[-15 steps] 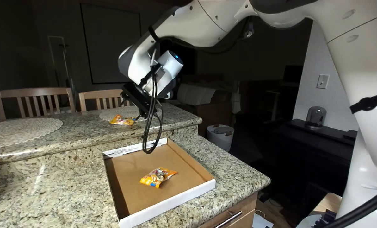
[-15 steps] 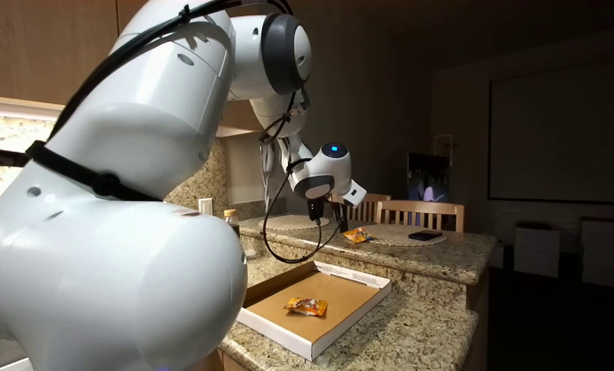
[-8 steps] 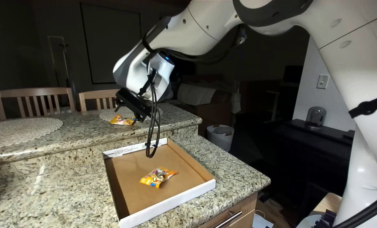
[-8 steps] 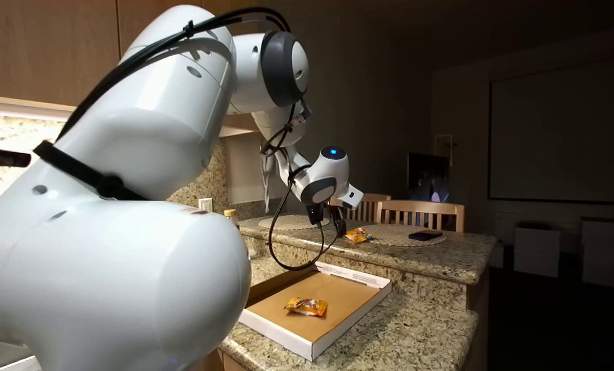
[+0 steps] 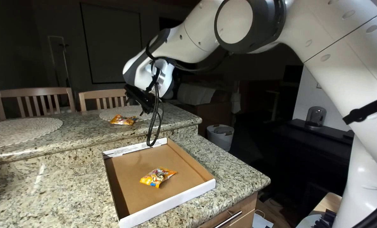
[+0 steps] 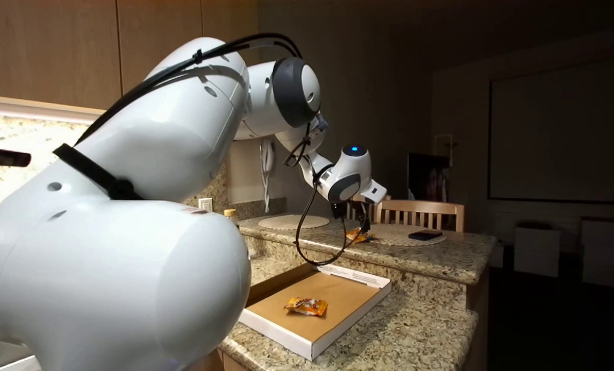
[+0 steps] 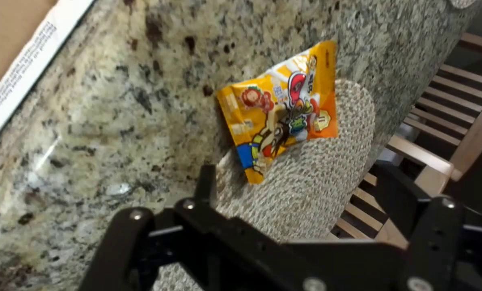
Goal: Put the orange packets in the box
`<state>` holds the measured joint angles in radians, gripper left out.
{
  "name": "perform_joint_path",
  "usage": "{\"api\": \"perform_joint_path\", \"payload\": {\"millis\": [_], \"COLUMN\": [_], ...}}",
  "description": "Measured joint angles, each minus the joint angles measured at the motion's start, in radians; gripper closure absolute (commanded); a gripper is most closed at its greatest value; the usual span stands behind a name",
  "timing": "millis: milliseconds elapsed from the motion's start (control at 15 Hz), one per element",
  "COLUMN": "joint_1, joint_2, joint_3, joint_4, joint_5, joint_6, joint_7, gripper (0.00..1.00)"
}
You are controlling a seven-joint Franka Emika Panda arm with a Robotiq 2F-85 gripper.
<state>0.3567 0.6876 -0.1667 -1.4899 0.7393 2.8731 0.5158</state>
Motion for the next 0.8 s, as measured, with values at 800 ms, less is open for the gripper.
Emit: {"api": "perform_joint_path", "payload": {"millis": [800], "joint_1": [-0.187], "joint_2": [0.128], "joint_3": [0.143], "joint_4": [0.270], "joint_5": [-0.170], "joint_6": [-0.373], "joint_7": [0.141], "gripper": [0.00]}}
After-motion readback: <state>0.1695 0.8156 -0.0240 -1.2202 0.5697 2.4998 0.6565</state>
